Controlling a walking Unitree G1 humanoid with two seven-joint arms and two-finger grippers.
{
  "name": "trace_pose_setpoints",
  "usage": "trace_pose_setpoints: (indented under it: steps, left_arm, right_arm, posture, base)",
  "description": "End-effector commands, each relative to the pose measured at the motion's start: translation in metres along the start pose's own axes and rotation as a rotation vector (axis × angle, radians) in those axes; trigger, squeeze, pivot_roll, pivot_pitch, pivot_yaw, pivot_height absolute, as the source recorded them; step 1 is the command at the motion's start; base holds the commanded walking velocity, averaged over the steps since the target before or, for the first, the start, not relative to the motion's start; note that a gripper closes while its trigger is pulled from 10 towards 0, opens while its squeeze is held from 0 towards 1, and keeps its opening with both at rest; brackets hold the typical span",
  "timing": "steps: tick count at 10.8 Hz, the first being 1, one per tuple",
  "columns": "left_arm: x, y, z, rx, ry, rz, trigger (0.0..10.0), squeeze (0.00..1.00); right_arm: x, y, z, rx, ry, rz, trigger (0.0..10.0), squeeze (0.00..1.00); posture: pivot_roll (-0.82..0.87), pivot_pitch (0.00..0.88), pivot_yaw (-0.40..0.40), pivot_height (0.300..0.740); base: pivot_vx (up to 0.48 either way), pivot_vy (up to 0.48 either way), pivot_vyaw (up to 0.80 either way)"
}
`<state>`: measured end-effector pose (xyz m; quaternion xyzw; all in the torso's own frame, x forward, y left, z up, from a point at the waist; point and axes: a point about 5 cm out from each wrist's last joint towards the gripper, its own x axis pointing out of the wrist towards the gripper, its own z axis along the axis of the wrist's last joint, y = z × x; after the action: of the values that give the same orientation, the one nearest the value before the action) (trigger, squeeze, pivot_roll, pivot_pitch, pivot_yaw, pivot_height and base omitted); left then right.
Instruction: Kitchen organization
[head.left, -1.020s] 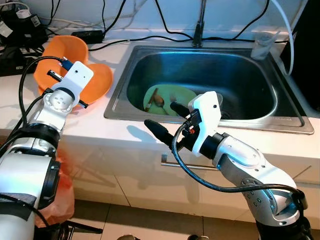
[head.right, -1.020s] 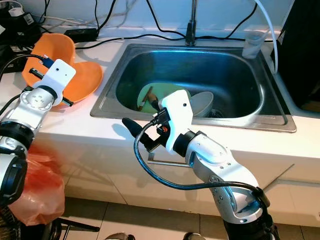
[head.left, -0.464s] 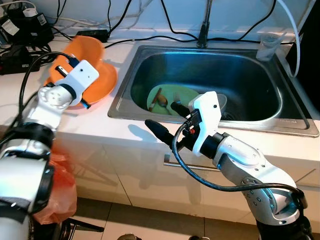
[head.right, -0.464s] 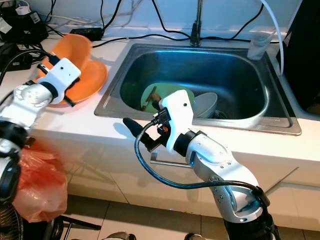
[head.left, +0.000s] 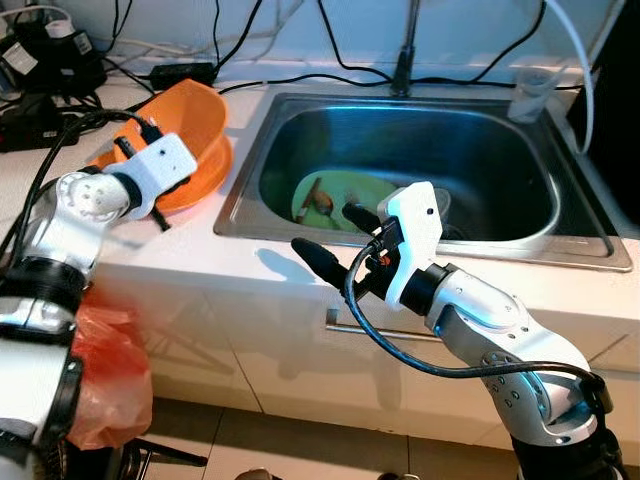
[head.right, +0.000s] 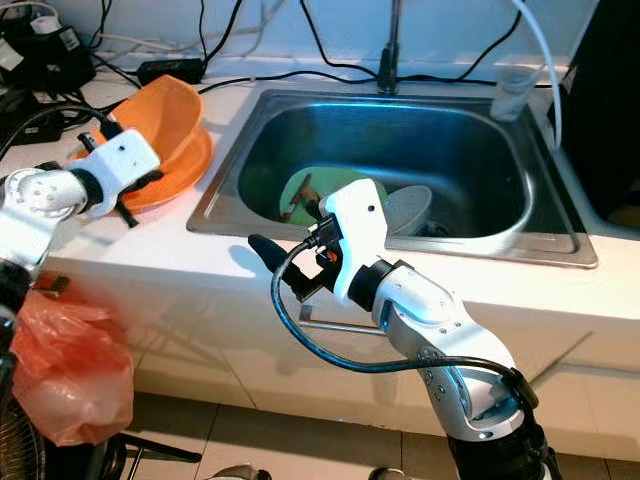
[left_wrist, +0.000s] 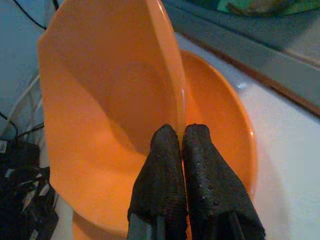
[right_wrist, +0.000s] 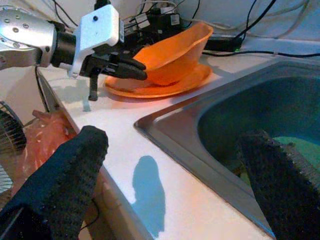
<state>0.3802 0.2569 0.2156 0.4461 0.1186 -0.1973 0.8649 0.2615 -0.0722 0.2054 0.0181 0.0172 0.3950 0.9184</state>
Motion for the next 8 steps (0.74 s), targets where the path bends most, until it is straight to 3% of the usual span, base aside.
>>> trace_pose_setpoints:
  steps: [1,2,3,6,7,8]
  left_arm:
    - [-0.0011,-0.0122,-0.0122,0.004,0.064,-0.096,3.2,0.00]
    - [-0.0032,-0.0125,-0.0141,0.013,0.082,-0.116,9.0,0.00]
    - [-0.0046,-0.0131,-0.0152,0.020,0.096,-0.129,10.0,0.00]
    - [-0.0096,-0.0127,-0.0209,0.041,0.149,-0.158,10.0,0.00]
    - [-0.0104,-0.0118,-0.0197,0.035,0.148,-0.166,10.0,1.00]
    - [-0.0110,-0.0125,-0.0193,0.040,0.150,-0.172,10.0,1.00]
  right_arm:
    - [0.0012,-0.0017,0.0048,-0.018,-0.020,0.002,10.0,0.00]
    - [0.0014,-0.0015,0.0048,-0.018,-0.020,0.003,10.0,0.00]
    - [0.0017,-0.0017,0.0046,-0.018,-0.020,0.003,10.0,0.00]
    - [0.0025,-0.0022,0.0038,-0.016,-0.020,0.001,10.0,0.00]
    - [0.0028,-0.0022,0.0035,-0.016,-0.019,0.001,10.0,0.00]
    - [0.0030,-0.0023,0.0033,-0.016,-0.019,0.002,10.0,0.00]
  posture:
    - [0.04,0.045,0.068,0.740]
    - [0.04,0.045,0.068,0.740]
    - [0.04,0.042,0.066,0.740]
    - [0.05,0.041,0.068,0.740]
    - [0.05,0.039,0.069,0.740]
    - [0.05,0.038,0.069,0.740]
  base:
    - [0.000,0.000,0.00]
    - [0.000,0.000,0.00]
    - [0.000,0.000,0.00]
    - [0.000,0.000,0.00]
    - [0.000,0.000,0.00]
    - [0.000,0.000,0.00]
